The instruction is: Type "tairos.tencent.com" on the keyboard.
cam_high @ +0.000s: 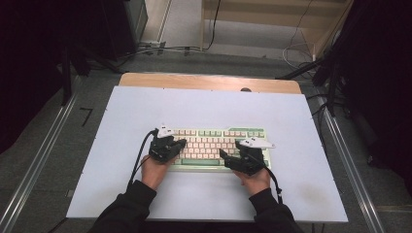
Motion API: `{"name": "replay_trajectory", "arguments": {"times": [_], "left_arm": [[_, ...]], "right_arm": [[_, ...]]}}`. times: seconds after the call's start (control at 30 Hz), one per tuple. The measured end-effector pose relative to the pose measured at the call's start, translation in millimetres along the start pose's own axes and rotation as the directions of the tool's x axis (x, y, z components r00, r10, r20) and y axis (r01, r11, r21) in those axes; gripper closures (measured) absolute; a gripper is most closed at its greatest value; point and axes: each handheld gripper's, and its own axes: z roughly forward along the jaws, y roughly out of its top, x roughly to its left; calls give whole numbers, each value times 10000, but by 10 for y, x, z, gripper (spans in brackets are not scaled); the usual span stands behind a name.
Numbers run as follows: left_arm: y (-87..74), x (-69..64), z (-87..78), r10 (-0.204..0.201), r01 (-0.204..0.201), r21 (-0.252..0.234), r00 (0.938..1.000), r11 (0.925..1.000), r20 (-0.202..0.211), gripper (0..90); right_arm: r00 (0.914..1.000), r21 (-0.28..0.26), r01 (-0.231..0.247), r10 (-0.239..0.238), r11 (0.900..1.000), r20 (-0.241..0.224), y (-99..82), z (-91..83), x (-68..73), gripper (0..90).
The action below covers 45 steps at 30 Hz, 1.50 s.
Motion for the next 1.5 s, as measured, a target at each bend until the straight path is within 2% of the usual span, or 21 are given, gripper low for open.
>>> {"name": "replay_trajectory", "arguments": {"times": [0.17,0.2,0.3,0.37,0.47,0.6,0.7,0.97,1.17,1.3,1.5], "left_arm": [[29,-14,-66,-132,142,-385,9996,9992,248,870],[36,-20,-79,-187,203,-523,9993,9984,310,840],[51,-24,-123,-392,425,-868,9984,9953,397,645],[54,-21,-139,-494,525,-1146,9983,9920,301,533],[53,-8,-155,-636,641,-1355,9979,9887,82,432],[56,11,-184,-742,706,-1531,9971,9857,-182,370],[48,18,-191,-788,710,-1564,9959,9851,-442,315],[4,43,-230,-897,799,-1508,9942,9853,-595,299],[-40,82,-288,-1054,926,-1571,9916,9832,-754,299],[-74,103,-323,-1109,967,-1545,9901,9833,-864,299],[-116,142,-385,-1271,1098,-1615,9867,9808,-1014,299]], "right_arm": [[10000,-35,-21,20,10000,-4,2,-4,-3,274],[10000,-39,-29,29,10000,-15,3,-4,-6,273],[10000,-45,-15,15,10000,-16,4,-3,-13,274],[10000,-50,-17,16,10000,-18,4,-5,-10,275],[10000,-64,2,-2,10000,-18,4,-5,-9,279],[10000,-108,21,-22,9999,-81,3,-7,-8,321],[9998,-120,72,-74,9999,-184,2,-4,0,407],[9974,115,303,-294,9995,-654,18,62,30,640],[9942,176,637,-619,9978,-882,35,113,106,872],[9894,252,1005,-973,9946,-1080,43,167,168,878],[9849,292,1177,-1129,9926,-1313,64,226,232,878]]}}
